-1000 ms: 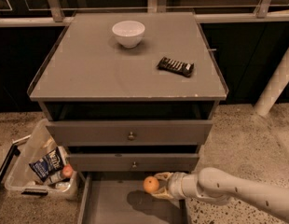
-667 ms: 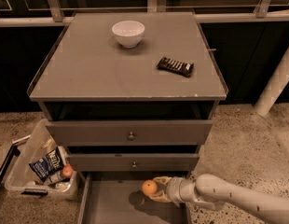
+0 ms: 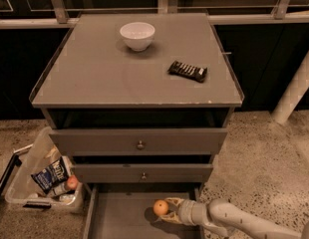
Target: Place orange into bottom drawer
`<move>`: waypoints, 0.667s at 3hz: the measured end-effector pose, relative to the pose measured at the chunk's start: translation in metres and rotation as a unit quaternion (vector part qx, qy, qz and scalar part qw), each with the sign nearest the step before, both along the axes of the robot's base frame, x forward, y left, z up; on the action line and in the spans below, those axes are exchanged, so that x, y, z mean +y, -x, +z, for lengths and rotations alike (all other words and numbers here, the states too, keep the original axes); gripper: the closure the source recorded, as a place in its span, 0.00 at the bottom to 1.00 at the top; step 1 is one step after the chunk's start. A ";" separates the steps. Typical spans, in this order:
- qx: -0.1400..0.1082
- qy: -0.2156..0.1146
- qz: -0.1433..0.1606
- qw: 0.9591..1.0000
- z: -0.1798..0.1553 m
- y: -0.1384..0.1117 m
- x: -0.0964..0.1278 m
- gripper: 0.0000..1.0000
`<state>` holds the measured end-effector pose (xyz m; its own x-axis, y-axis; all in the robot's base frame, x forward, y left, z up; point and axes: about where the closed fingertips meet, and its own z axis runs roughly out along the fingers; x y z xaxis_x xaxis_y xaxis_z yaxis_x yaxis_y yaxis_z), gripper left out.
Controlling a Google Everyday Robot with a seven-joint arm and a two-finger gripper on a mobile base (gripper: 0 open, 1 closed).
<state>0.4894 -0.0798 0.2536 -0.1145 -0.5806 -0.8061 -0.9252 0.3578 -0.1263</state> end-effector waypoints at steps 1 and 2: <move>0.001 0.010 -0.002 1.000 -0.035 0.000 -0.004 1.00; 0.018 0.028 -0.008 0.999 -0.070 -0.004 -0.006 1.00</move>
Offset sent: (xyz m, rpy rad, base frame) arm 0.0101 -0.0113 -0.1130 -0.1054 0.0766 -0.0302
